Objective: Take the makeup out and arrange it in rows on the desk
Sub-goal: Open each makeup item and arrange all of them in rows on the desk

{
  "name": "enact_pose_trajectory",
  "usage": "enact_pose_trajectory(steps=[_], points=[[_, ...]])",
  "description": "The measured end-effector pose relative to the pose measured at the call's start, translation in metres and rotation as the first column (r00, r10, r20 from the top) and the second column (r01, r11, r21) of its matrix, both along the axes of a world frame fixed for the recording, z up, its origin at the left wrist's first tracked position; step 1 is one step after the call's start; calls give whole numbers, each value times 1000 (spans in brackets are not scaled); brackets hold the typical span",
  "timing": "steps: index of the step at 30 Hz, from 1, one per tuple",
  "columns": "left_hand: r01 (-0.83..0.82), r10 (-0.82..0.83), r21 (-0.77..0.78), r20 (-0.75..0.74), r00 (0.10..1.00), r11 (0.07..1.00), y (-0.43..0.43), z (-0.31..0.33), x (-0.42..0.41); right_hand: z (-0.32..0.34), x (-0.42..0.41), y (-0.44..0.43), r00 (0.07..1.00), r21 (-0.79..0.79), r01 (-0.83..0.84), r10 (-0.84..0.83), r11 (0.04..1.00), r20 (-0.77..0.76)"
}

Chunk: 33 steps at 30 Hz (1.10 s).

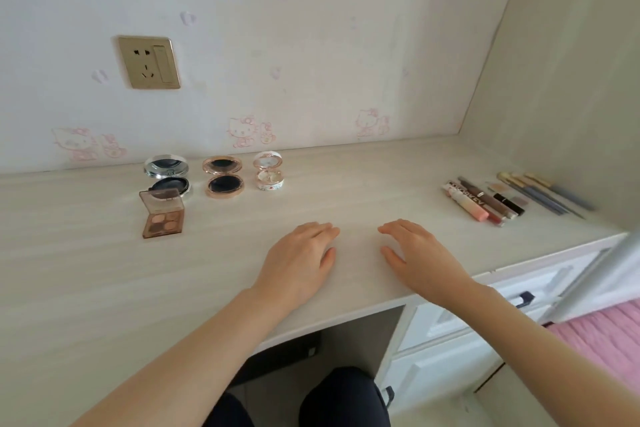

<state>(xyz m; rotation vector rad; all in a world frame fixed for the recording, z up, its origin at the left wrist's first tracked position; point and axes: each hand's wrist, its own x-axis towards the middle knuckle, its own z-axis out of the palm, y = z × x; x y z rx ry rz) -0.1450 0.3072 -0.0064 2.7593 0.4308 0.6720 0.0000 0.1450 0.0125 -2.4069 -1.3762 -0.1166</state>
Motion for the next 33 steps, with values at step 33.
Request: enact_pose_trajectory(steps=[33], points=[[146, -232, -299, -278, 932, 943, -94, 30, 399, 6, 287, -80, 833, -119, 552, -543, 825, 103]])
